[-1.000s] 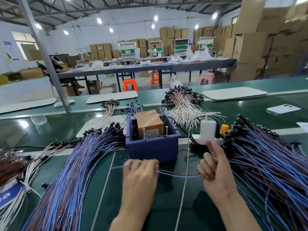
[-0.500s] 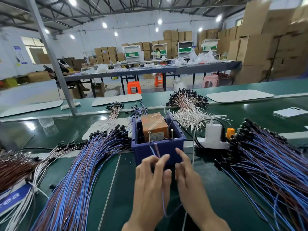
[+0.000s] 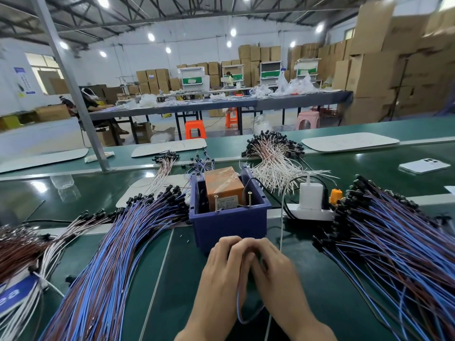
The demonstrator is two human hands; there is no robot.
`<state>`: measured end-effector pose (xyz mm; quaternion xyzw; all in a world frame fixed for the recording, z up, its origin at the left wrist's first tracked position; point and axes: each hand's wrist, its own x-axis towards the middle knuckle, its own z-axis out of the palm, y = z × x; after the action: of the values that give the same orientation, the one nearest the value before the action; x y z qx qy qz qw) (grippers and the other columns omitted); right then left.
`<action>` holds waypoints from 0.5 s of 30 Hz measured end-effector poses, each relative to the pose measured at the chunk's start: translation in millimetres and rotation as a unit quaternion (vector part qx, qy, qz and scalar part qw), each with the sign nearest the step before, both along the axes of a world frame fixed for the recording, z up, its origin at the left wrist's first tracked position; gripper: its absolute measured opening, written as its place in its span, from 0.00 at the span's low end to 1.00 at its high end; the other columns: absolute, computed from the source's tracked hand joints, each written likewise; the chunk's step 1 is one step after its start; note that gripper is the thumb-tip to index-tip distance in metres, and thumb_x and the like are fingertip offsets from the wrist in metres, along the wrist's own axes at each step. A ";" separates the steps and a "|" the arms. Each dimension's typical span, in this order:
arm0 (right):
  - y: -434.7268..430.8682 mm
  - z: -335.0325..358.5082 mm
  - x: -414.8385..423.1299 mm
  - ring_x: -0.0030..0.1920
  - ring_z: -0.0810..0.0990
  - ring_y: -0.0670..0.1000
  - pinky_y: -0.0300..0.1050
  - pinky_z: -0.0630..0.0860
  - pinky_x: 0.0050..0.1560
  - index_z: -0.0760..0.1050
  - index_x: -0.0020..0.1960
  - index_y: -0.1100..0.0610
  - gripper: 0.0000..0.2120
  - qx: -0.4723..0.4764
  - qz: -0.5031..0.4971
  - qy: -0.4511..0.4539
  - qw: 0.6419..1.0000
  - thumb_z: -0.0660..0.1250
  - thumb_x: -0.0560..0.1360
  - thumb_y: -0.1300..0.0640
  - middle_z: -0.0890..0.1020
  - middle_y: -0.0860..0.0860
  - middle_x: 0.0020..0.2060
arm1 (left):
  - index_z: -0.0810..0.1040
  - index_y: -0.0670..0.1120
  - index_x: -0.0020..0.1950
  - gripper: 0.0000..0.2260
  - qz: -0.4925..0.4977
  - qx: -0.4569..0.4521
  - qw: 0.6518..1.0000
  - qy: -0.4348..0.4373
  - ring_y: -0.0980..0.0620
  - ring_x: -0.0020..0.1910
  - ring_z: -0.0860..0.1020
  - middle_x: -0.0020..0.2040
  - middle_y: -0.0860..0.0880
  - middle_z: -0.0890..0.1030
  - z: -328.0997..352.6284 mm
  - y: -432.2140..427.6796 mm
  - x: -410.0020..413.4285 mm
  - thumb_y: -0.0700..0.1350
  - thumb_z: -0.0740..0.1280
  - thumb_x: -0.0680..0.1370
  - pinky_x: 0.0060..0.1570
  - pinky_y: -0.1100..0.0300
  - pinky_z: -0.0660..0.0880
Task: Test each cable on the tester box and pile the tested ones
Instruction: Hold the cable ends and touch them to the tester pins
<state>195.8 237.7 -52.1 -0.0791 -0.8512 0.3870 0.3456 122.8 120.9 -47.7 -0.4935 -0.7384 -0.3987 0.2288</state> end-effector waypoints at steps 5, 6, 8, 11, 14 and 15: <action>-1.6 -1.8 -1.1 0.49 0.81 0.40 0.30 0.73 0.45 0.73 0.57 0.37 0.12 -0.030 -0.009 -0.002 1.000 0.63 0.82 0.55 0.81 0.34 0.50 | 0.71 0.55 0.71 0.15 0.026 0.008 0.999 -0.035 0.54 0.57 0.77 0.60 0.55 0.72 -5.1 1.1 -2.1 0.50 0.57 0.84 0.55 0.58 0.75; -1.8 -2.1 -1.8 0.49 0.81 0.40 0.29 0.73 0.45 0.74 0.57 0.37 0.10 -0.032 -0.012 -0.001 0.999 0.63 0.82 0.52 0.81 0.34 0.50 | 0.72 0.55 0.71 0.15 0.035 0.009 0.999 -0.036 0.54 0.57 0.77 0.60 0.56 0.73 -6.0 0.9 -3.9 0.51 0.57 0.84 0.56 0.59 0.74; -2.5 -2.9 -3.6 0.48 0.81 0.41 0.29 0.72 0.43 0.74 0.56 0.37 0.06 -0.048 -0.020 -0.003 0.999 0.63 0.82 0.48 0.82 0.35 0.48 | 0.76 0.53 0.68 0.15 0.048 0.019 0.998 -0.034 0.56 0.54 0.77 0.57 0.57 0.75 -7.4 1.9 -6.6 0.51 0.58 0.84 0.54 0.59 0.73; -2.8 -4.4 -5.6 0.42 0.80 0.42 0.30 0.71 0.38 0.73 0.51 0.38 0.03 -0.074 -0.036 0.001 0.997 0.62 0.80 0.44 0.82 0.37 0.43 | 0.80 0.53 0.60 0.11 0.058 0.057 0.996 -0.039 0.59 0.49 0.77 0.51 0.60 0.79 -7.5 5.3 -5.3 0.50 0.60 0.83 0.49 0.60 0.74; -0.7 -2.7 -6.1 0.31 0.76 0.44 0.31 0.67 0.30 0.71 0.46 0.41 0.06 -0.118 -0.059 0.028 0.991 0.61 0.78 0.41 0.80 0.42 0.34 | 0.74 0.60 0.55 0.06 0.071 0.098 0.986 -0.113 0.59 0.46 0.79 0.47 0.63 0.81 -6.2 6.1 -2.8 0.53 0.59 0.82 0.45 0.63 0.75; -0.2 -2.2 -5.8 0.28 0.72 0.44 0.31 0.65 0.29 0.70 0.44 0.42 0.10 -0.126 -0.063 0.041 0.989 0.60 0.79 0.39 0.78 0.44 0.31 | 0.72 0.62 0.53 0.05 0.072 0.107 0.982 -0.136 0.57 0.44 0.80 0.46 0.62 0.81 -7.5 6.0 -3.5 0.53 0.59 0.81 0.43 0.62 0.76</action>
<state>190.1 237.5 -54.3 -0.1593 -0.7744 0.4715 0.3907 119.3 126.8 -55.2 -0.3524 -0.7494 -0.5215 0.2057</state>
